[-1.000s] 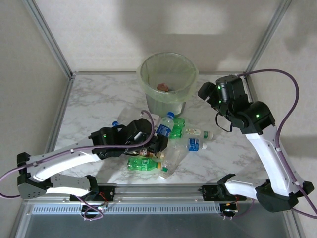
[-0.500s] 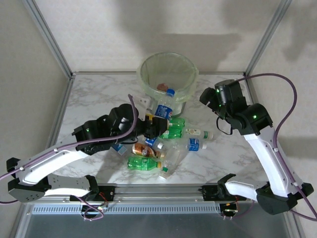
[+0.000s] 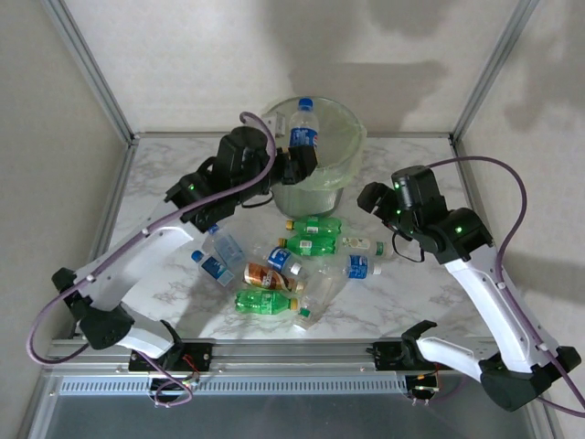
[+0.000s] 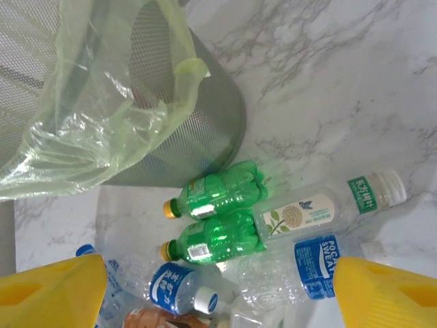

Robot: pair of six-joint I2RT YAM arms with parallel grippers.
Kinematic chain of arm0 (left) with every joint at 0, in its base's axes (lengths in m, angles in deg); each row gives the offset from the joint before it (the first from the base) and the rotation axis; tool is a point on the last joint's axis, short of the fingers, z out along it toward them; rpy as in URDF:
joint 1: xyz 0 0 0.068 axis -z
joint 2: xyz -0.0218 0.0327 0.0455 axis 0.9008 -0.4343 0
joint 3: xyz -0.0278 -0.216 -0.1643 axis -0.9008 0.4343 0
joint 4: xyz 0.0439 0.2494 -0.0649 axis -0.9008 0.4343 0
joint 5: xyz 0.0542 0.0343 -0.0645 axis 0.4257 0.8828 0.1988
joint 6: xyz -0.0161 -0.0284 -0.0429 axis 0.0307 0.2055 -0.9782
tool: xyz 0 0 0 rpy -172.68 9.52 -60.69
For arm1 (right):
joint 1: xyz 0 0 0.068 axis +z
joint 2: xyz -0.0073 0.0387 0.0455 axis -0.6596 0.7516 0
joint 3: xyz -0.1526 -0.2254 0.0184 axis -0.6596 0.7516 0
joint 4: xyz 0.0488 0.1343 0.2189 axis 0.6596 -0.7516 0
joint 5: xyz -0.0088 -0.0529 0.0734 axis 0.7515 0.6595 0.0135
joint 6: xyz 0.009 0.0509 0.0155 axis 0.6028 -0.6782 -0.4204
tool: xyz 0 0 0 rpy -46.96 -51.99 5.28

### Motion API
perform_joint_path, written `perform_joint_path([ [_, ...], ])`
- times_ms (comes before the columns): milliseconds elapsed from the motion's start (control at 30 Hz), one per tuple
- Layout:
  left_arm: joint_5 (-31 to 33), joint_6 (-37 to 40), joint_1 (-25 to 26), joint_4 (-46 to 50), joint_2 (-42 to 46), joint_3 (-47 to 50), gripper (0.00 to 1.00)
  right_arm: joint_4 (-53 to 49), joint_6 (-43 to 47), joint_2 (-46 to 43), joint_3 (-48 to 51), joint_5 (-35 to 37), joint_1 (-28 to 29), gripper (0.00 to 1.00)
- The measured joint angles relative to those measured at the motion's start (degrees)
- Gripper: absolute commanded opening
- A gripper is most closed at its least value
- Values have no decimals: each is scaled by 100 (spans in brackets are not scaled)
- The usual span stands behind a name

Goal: Put the plastic bottles in the bin

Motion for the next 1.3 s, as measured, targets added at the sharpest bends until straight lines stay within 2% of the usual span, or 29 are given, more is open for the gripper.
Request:
perform_joint_path([
  [167, -164, -105, -433, -31, -741, -581, 61, 52, -44, -2, 122, -146, 0, 86],
  [333, -260, -105, -640, 72, -1469, -1182, 60, 103, -83, -37, 236, -170, 0, 86],
  [533, -256, -103, -761, 341, -1945, -1443, 66, 101, -120, -109, 302, -168, 0, 87],
  [667, -254, -103, -798, 463, -1998, -1467, 70, 44, -120, -197, 302, -162, 0, 87],
  [767, -256, -118, -826, 507, -2061, -1587, 83, -4, -120, -212, 302, -144, 0, 87],
  [833, -256, -129, -835, 509, -2074, -1613, 87, -11, -118, -212, 302, -144, 0, 87],
  [1133, -120, -177, -804, 612, -2002, -1613, 88, -173, -116, -282, 302, -168, 0, 87],
  [1300, 149, -297, -654, 682, -1464, -1541, 87, -118, -57, -413, 363, -238, 0, 87],
])
